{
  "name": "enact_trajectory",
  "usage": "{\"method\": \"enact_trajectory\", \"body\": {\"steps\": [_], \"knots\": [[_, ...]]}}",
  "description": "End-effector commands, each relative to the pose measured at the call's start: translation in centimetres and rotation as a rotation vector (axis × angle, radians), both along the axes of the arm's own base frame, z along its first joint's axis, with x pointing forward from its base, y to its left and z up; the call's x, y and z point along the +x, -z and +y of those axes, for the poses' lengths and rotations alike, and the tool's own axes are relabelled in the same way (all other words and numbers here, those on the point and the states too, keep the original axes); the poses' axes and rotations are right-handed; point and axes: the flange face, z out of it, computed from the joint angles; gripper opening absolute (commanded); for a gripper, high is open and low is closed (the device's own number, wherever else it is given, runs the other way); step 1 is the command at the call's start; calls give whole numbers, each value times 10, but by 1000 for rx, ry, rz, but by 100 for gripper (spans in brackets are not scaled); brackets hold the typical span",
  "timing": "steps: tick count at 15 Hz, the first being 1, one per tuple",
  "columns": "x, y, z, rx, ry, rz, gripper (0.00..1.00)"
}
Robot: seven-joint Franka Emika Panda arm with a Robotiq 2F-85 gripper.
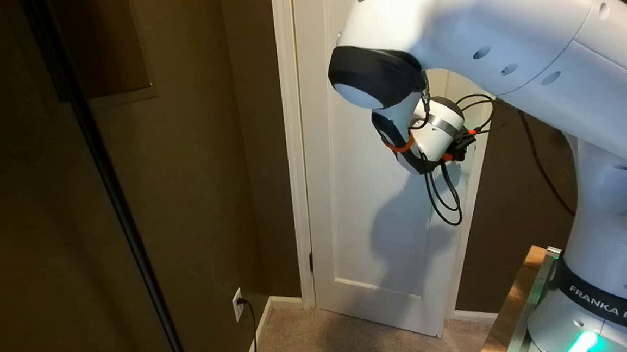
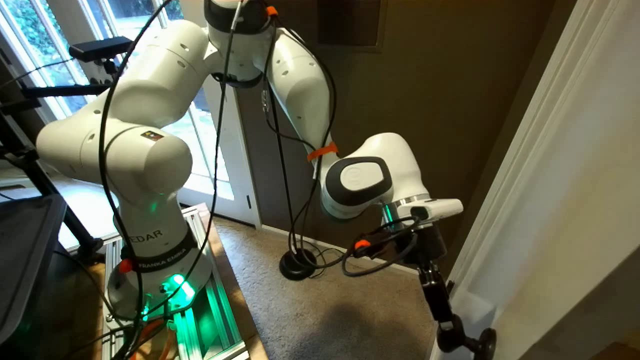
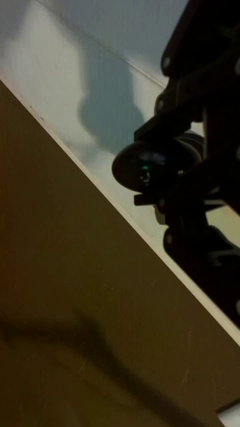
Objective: Open the door
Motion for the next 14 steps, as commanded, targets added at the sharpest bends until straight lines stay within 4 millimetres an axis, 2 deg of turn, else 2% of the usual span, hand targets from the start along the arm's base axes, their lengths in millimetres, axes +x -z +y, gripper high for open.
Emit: {"method": "enact_trajectory", "body": {"steps": [1,4,5,7,11,12,13,14], "knots": [[-24,-15,31,152,8,-43,16],[-35,-22,48,217,24,-86,16],[-38,-24,52,235,38,-102,66],[-45,-27,61,275,32,-112,73],[-72,-34,83,416,-14,-86,99],[-78,-36,87,450,-22,-81,100],[-62,-47,81,469,-35,-84,100],[-65,-48,87,507,-57,-74,100]]}}
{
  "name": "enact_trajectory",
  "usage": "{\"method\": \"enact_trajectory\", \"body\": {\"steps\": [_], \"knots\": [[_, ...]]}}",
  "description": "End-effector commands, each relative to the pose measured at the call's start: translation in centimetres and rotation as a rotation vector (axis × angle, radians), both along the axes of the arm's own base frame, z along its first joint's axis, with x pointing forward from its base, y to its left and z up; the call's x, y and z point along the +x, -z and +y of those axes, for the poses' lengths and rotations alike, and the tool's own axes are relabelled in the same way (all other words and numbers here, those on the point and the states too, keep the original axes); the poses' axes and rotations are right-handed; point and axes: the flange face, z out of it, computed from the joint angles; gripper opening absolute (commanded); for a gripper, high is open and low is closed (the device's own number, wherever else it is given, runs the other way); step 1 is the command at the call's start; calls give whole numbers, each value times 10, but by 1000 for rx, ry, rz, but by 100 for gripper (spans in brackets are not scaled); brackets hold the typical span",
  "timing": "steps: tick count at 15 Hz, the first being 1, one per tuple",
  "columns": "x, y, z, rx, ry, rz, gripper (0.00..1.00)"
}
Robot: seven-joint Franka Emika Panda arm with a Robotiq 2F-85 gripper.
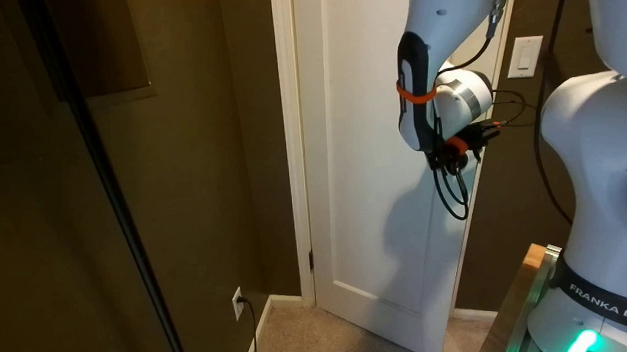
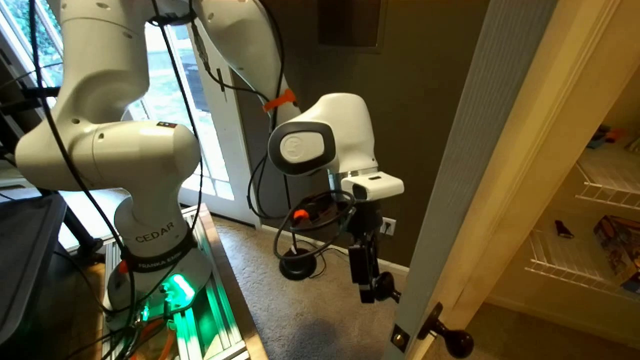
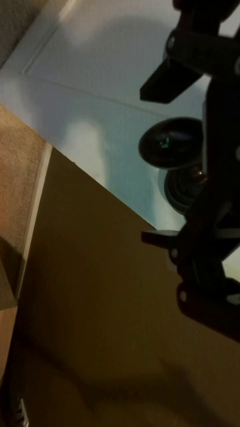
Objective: Open the door
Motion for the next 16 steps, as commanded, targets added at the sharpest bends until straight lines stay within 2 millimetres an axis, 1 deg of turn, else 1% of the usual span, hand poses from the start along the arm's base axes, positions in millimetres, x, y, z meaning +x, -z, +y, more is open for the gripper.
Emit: {"method": "enact_trajectory", "body": {"steps": [1,4,7,12,14,16], "knots": [[3,-10,11,173,-77,-6,100],[5,-22,25,268,-162,23,100],[8,-34,46,360,-270,41,100],[20,-64,107,514,-514,19,100],[20,-78,130,552,-621,48,100],[16,-93,146,551,-687,112,100]]}}
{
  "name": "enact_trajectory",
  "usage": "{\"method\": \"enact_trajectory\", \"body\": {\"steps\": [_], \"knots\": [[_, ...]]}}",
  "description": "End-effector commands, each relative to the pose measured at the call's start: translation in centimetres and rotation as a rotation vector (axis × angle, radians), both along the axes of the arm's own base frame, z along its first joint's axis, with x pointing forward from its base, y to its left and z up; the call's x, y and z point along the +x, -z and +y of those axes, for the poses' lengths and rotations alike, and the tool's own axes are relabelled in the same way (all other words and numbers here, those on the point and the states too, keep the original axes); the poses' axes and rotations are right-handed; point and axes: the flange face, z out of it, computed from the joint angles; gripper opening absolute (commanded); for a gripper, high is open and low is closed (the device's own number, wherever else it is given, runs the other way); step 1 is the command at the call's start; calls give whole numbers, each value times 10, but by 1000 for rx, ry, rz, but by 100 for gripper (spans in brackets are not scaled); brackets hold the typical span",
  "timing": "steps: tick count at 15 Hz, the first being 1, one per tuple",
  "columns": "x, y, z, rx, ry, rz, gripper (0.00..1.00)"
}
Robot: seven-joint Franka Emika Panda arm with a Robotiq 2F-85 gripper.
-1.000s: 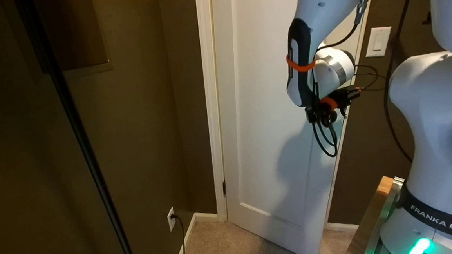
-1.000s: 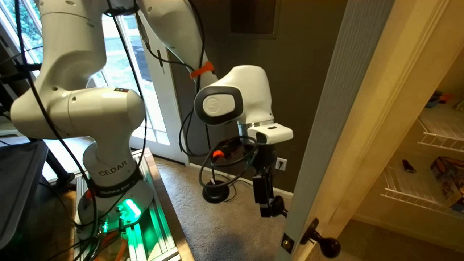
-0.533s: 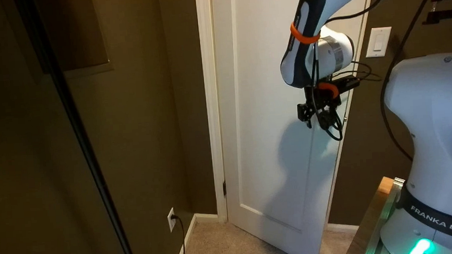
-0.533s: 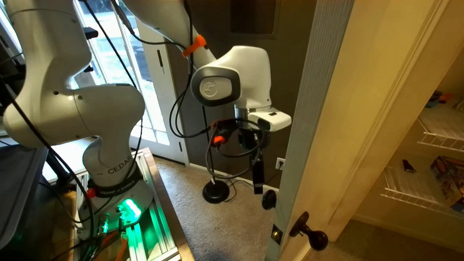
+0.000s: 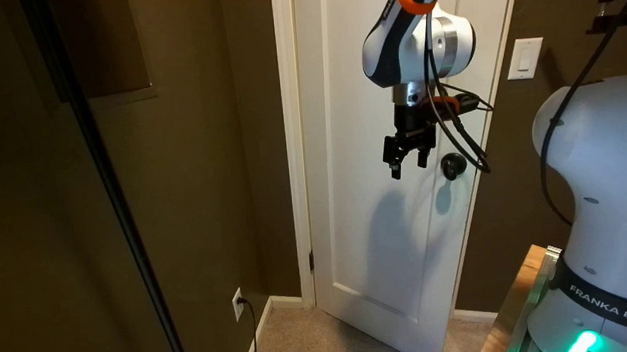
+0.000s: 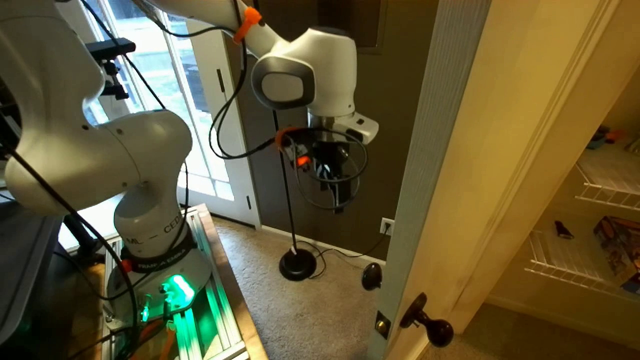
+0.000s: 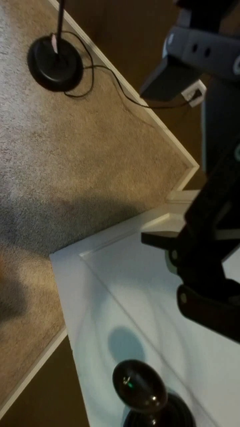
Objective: Open the door
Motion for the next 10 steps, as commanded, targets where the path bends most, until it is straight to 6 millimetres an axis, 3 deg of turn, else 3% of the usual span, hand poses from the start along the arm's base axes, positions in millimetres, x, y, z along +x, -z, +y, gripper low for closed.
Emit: {"method": "enact_trajectory", "body": {"steps": [1,4,5,7,10], "knots": [[-17,-30,25,-8,-139,41,100],[-29,-62,21,-37,-235,51,100],[-17,-41,25,-12,-171,53,100],[-23,-57,22,-32,-205,37,100],[-25,-61,22,-38,-213,34,100]]}}
